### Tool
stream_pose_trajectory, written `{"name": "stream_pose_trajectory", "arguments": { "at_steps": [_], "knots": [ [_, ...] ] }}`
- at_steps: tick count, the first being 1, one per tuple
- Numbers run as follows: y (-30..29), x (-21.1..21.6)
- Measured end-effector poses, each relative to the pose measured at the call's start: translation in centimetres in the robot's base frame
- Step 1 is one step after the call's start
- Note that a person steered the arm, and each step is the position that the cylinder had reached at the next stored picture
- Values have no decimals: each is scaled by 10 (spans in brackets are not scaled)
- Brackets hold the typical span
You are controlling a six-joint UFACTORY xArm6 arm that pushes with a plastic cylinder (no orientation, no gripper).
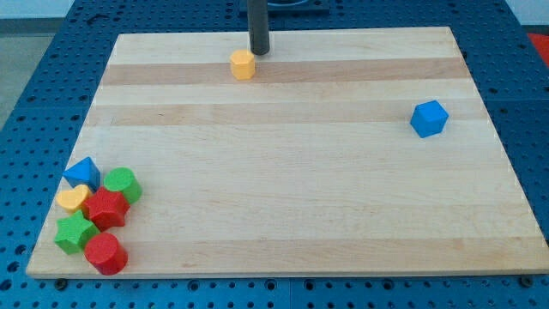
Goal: Slide the yellow hexagon to the blue cube
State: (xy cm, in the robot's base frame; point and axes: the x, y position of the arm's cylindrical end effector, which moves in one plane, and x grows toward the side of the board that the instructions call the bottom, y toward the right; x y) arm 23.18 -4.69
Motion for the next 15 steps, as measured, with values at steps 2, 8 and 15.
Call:
{"name": "stream_pose_trajectory", "arguments": {
  "at_steps": [2, 8, 15],
  "knots": [
    [-13, 15],
    [3, 17],
    [-84, 125]
  ]
}}
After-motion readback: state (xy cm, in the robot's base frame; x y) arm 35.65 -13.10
